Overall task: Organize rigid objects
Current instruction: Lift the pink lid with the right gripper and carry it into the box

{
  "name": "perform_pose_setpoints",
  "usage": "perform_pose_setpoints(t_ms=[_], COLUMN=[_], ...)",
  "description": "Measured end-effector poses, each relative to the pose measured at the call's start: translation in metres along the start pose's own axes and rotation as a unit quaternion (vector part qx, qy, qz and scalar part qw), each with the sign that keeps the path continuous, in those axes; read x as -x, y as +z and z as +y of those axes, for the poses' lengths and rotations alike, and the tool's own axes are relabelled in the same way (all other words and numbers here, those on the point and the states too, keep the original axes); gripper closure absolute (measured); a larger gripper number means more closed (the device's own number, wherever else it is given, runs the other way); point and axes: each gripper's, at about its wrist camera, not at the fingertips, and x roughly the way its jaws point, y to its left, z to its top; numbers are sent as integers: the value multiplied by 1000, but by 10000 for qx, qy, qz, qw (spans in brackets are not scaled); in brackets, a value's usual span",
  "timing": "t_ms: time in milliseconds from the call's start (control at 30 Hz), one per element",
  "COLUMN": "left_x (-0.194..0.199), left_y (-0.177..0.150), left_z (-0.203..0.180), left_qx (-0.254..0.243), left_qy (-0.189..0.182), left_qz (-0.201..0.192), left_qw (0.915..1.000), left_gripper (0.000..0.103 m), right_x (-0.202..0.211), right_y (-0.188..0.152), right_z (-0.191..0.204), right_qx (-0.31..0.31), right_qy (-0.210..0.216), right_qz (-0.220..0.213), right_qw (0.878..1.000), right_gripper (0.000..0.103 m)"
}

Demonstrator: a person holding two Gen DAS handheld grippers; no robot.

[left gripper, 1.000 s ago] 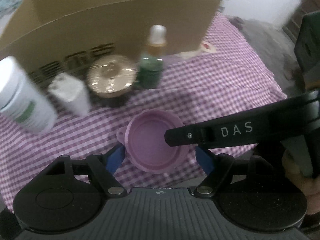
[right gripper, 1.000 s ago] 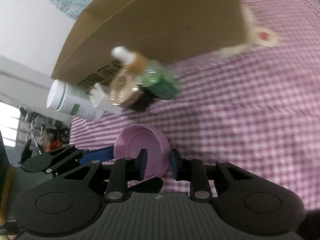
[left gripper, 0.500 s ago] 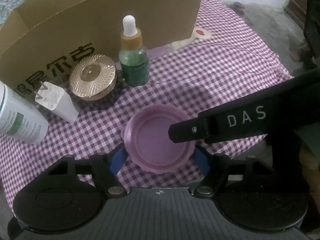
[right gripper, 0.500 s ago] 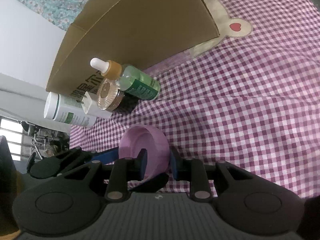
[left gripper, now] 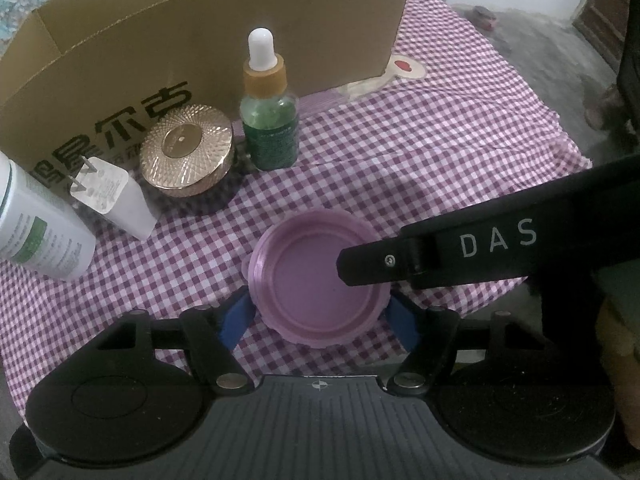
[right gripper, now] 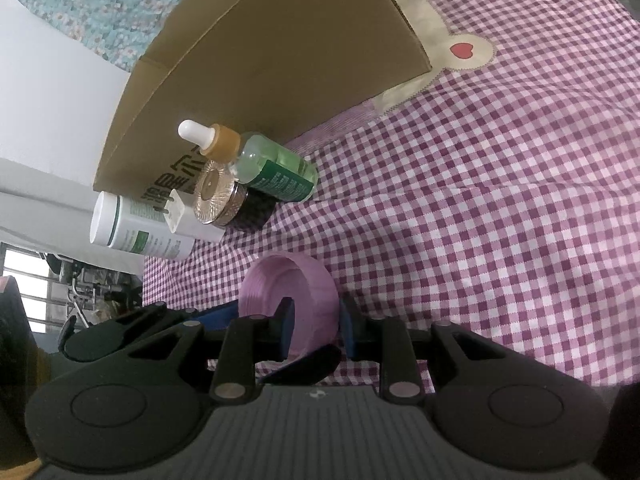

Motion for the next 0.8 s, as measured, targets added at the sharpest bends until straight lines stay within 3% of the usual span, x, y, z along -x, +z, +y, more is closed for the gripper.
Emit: perform_pose_setpoints(t_ms=[533, 800], left_x=[20, 58], left_y=[-1, -5], left_z=[-19, -26], left_qx=[-167, -209], left_qy=[-104, -263], left_qz=[-271, -665], left_qw=[9994, 9972], left_gripper=[32, 32], right_x=[19, 54], right_y=[-11, -22], right_z=[5, 22], right_qx=[-11, 166], right_qy=[-6, 28], right_qz=[-154, -526], right_qw=[9999, 9985], right_gripper=[76, 77])
